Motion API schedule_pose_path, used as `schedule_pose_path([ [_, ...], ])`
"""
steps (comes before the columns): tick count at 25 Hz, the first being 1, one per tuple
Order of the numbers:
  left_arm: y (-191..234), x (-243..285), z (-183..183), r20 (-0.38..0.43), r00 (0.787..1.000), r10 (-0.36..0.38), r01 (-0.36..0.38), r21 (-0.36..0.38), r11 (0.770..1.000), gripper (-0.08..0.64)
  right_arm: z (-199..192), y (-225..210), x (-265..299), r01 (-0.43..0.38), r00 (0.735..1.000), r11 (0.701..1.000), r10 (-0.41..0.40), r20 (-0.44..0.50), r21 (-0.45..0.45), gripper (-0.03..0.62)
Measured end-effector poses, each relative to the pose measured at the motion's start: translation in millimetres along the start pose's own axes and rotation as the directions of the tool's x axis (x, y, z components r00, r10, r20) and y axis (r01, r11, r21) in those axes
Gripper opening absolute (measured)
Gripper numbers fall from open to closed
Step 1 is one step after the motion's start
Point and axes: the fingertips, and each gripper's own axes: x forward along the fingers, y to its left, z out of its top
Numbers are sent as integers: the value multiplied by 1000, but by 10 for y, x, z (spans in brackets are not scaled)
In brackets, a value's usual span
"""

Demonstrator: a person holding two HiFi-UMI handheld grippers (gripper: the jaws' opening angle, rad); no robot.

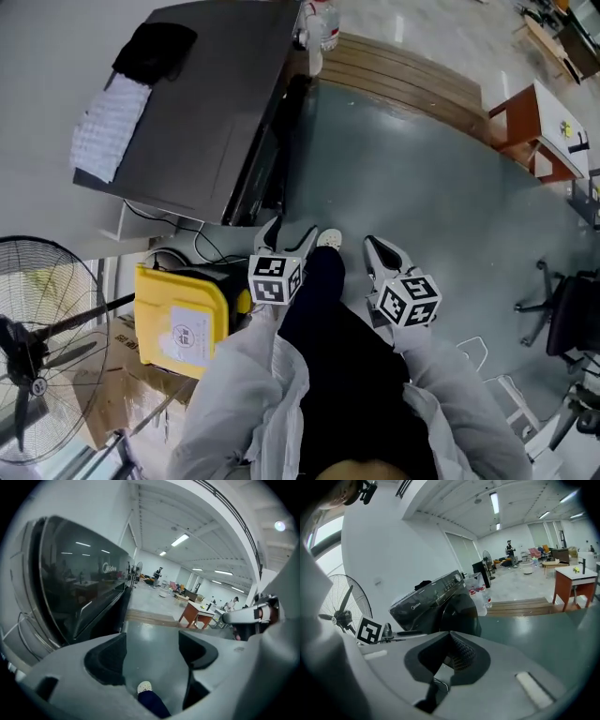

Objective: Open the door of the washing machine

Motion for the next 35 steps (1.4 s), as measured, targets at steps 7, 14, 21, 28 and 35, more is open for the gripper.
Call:
schedule_pose_path([
  [7,556,672,-310,-92,990,103,-104,-3,995,337,-68,-289,527,-8,996,1000,10,-87,24,8],
  [14,913,1086,-491,-158,969,192,-186,51,981,273,-64,-446,806,-39,989,996,50,-138,80,9],
  [21,1077,1173,-471,-163,944,288,-285,44,958,109,-28,-570,839,-42,989,994,56,-136,100,8],
  [28,1086,1158,-494,-167,931,324,-332,-23,943,71,-30,-612,758,-40,992,991,54,-110,126,8],
  [35,817,1259,-583,-223,943,247,-248,26,968,69,-128,-695,627,-11,993,990,27,-111,143,8],
])
